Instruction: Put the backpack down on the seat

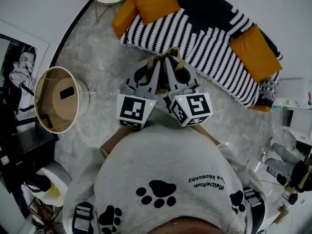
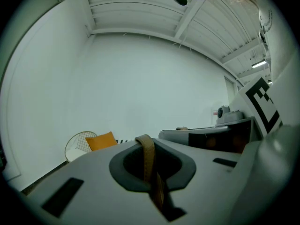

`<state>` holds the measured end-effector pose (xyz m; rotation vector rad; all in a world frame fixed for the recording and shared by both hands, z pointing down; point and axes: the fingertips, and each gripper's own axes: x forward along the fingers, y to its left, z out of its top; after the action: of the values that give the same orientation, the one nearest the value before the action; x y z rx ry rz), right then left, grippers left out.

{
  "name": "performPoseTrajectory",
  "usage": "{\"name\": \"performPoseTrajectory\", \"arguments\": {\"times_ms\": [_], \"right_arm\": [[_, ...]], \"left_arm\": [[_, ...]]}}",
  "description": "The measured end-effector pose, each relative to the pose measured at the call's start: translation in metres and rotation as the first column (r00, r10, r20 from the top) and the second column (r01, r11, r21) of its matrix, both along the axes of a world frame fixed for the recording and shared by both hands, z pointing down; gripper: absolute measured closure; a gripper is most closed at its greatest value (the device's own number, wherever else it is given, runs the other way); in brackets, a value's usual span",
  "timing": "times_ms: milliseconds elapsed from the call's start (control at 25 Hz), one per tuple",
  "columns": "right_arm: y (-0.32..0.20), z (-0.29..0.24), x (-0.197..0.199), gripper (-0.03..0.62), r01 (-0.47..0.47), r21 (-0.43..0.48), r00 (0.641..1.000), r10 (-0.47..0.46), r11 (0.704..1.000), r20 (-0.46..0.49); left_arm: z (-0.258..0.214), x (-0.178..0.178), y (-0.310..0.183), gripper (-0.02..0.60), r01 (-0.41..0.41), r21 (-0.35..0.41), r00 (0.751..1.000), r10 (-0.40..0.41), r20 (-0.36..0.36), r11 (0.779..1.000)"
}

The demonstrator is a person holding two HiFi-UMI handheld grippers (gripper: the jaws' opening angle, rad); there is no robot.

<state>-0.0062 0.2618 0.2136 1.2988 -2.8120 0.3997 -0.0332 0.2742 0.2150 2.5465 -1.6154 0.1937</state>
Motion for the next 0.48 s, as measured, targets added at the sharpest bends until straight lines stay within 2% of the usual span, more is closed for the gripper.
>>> {"name": "performPoseTrajectory", "arguments": {"times_ms": [160,480], "right_arm": [[-0.035,0.005,-0.011,0.562,0.014,-0.014,1.0,-0.014,1.0,0.006],[-0.116,0.016,-0.044,0.562,0.083,-0.049,0.997,-0.083,0.995,0.0]], "left_arm": [[-0.001,-0.009,-0.035,0.563,0.025,0.043,0.999,-0.024,-0.02,0.999],[0.011,-0.04,-0.111,0.563,0.096,0.019,0.995,-0.095,-0.037,0.995]]}}
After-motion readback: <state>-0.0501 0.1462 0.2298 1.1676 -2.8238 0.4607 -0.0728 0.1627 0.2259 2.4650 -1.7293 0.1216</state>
